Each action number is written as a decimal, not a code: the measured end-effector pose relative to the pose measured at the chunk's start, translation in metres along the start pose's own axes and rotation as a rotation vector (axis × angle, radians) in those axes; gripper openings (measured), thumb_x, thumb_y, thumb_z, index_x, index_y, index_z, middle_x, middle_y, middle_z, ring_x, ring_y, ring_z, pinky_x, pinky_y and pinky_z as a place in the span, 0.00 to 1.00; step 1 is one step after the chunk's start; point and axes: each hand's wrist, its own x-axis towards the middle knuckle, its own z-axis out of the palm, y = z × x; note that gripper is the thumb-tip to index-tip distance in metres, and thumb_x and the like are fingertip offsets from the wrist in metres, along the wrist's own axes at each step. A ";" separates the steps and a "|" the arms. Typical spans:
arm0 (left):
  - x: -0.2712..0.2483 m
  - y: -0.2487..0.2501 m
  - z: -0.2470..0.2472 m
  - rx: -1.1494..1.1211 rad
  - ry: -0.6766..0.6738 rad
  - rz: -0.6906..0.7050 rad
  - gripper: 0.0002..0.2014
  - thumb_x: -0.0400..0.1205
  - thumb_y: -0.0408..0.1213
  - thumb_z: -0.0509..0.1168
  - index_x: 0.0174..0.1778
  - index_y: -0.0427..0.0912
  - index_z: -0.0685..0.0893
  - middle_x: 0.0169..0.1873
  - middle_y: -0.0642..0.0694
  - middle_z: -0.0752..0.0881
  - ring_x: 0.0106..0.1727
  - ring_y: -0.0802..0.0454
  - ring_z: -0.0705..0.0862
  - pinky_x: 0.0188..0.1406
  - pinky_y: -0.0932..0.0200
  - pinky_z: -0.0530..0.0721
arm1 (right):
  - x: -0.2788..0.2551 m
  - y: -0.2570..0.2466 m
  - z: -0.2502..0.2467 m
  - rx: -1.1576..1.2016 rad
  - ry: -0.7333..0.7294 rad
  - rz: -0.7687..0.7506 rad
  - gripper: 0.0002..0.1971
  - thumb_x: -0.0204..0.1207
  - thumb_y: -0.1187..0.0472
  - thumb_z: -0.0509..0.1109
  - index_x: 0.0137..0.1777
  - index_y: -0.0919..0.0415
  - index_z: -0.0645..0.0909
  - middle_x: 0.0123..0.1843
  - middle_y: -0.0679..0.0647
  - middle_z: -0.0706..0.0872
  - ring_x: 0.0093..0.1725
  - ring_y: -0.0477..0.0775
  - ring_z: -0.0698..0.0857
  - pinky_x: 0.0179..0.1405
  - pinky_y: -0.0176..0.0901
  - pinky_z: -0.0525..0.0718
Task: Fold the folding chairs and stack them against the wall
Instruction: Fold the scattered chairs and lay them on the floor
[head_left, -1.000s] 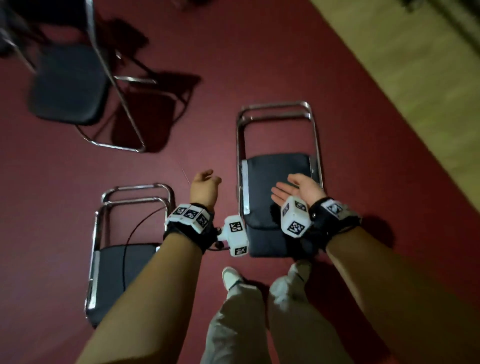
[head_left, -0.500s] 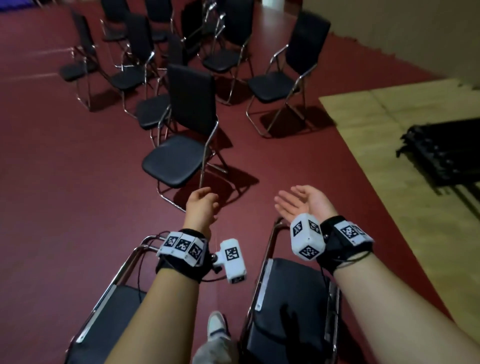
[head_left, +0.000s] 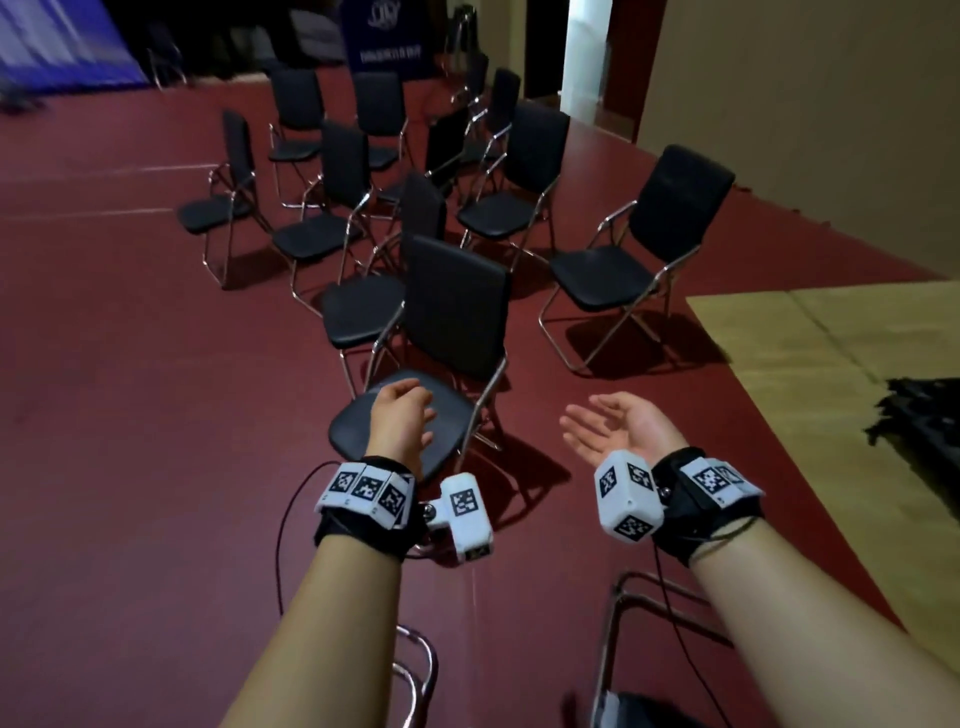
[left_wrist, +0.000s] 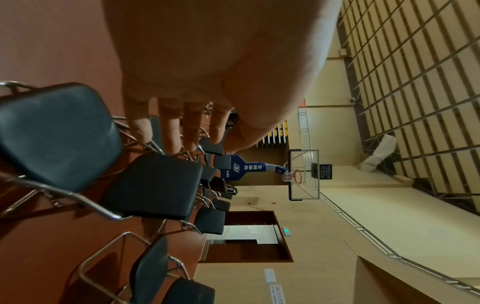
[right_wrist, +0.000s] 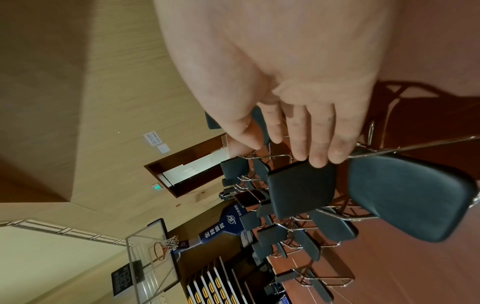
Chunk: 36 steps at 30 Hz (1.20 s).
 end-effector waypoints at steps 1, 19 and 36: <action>0.015 0.011 -0.004 0.000 0.013 0.014 0.10 0.85 0.33 0.61 0.60 0.49 0.79 0.50 0.47 0.83 0.53 0.49 0.83 0.47 0.52 0.77 | 0.010 -0.005 0.015 0.000 -0.007 -0.002 0.01 0.83 0.64 0.62 0.50 0.61 0.74 0.58 0.65 0.85 0.53 0.65 0.87 0.56 0.55 0.85; 0.239 0.081 0.047 -0.032 0.134 0.010 0.13 0.81 0.28 0.59 0.58 0.46 0.78 0.32 0.50 0.77 0.30 0.56 0.73 0.30 0.62 0.67 | 0.258 -0.111 0.177 -0.233 -0.184 0.100 0.06 0.83 0.64 0.61 0.57 0.62 0.75 0.60 0.64 0.86 0.54 0.64 0.87 0.50 0.54 0.86; 0.428 0.094 0.141 0.025 0.329 -0.062 0.13 0.81 0.25 0.61 0.59 0.42 0.79 0.35 0.47 0.79 0.29 0.56 0.74 0.22 0.63 0.67 | 0.471 -0.213 0.261 -0.498 -0.182 0.226 0.05 0.85 0.63 0.60 0.49 0.61 0.77 0.50 0.59 0.86 0.47 0.58 0.86 0.50 0.50 0.84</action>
